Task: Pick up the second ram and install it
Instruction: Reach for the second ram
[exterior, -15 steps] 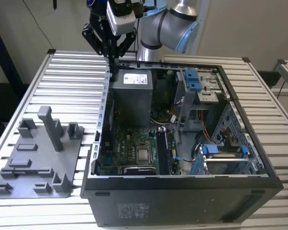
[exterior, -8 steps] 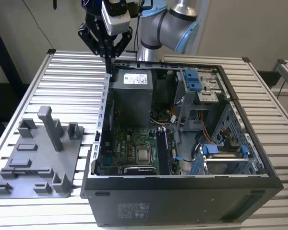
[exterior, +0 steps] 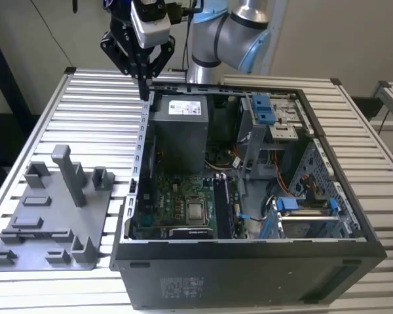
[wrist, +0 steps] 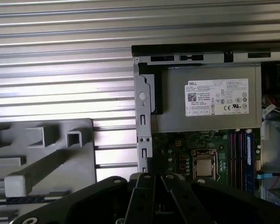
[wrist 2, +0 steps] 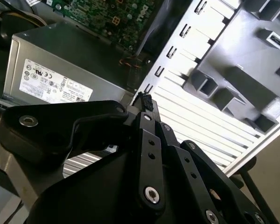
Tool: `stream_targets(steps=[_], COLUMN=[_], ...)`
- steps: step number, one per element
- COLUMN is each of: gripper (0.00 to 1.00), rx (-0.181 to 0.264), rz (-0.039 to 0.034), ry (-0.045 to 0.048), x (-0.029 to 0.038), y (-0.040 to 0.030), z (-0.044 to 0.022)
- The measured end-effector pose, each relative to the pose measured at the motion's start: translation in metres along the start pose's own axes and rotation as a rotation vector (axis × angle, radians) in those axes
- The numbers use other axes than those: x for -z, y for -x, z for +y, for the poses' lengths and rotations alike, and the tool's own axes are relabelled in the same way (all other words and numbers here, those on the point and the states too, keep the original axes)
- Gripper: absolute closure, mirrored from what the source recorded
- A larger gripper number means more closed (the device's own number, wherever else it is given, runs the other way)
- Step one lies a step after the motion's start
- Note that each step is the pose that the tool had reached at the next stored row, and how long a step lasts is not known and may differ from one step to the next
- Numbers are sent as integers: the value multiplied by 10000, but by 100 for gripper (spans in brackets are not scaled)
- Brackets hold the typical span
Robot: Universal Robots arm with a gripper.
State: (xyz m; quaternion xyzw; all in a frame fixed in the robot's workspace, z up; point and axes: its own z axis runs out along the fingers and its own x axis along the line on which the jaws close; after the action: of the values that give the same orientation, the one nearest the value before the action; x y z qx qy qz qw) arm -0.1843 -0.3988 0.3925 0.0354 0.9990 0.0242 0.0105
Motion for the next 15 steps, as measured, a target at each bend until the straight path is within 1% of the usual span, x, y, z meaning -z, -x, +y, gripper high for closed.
stream_targets(steps=[5,10,12,15], gripper=[89,89,89,89], rx=[0,1,0,1], rz=[0,0,0,0], ry=[1,0,1,1], x=[1,2,3,5], y=[-67,-150,-189,-267], z=[-5,-11,-13,-19])
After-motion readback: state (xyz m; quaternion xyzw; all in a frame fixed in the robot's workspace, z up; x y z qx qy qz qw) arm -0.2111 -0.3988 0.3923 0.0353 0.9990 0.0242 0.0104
